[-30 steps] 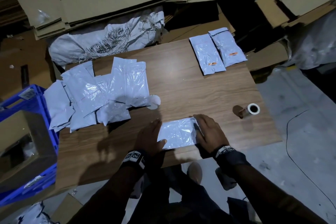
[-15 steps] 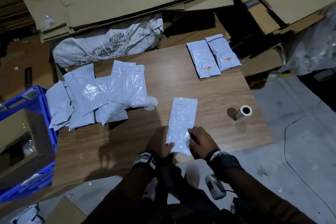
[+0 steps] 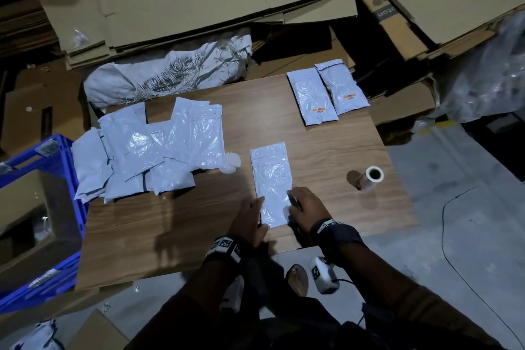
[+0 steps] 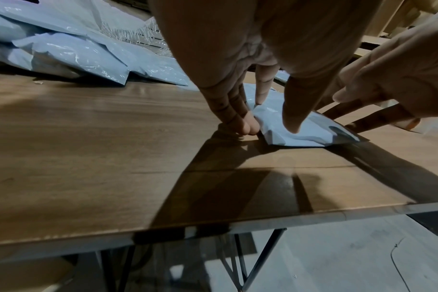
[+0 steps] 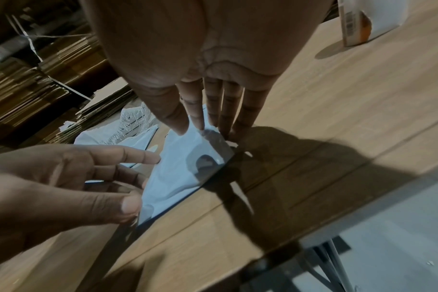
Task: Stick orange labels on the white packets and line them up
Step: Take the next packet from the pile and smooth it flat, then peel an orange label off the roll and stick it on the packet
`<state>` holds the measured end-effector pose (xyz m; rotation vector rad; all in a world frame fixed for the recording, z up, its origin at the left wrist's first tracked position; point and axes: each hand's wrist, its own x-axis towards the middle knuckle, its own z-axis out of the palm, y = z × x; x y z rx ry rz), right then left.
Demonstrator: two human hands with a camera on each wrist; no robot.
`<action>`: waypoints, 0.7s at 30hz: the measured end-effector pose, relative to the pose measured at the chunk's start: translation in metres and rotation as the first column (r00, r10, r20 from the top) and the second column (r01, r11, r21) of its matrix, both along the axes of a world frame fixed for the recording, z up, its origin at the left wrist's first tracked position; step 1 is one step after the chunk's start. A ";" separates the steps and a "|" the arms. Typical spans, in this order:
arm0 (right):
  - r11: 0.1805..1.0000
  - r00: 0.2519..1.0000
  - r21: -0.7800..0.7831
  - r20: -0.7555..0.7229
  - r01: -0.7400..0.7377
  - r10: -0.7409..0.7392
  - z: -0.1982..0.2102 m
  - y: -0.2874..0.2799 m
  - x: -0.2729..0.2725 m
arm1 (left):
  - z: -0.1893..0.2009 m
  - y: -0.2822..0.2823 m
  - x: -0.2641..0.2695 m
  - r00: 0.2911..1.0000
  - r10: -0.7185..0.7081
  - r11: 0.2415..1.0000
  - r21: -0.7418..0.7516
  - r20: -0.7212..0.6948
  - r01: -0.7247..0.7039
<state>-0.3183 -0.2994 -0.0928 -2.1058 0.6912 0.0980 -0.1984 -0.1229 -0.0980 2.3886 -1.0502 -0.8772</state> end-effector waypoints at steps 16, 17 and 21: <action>0.805 0.861 -0.332 0.328 0.491 -0.390 0.042 -0.103 -0.107 | 0.024 -0.039 0.002 0.998 0.010 0.981 -0.196 0.057 0.002; 0.801 0.864 -0.338 0.291 0.494 -0.410 0.042 -0.114 -0.112 | 0.024 -0.044 -0.002 0.998 0.004 0.976 -0.215 0.062 0.009; 0.879 0.960 -0.391 0.050 0.273 -0.276 0.040 -0.145 -0.112 | 0.023 -0.059 -0.016 0.992 -0.104 0.945 -0.305 0.072 0.121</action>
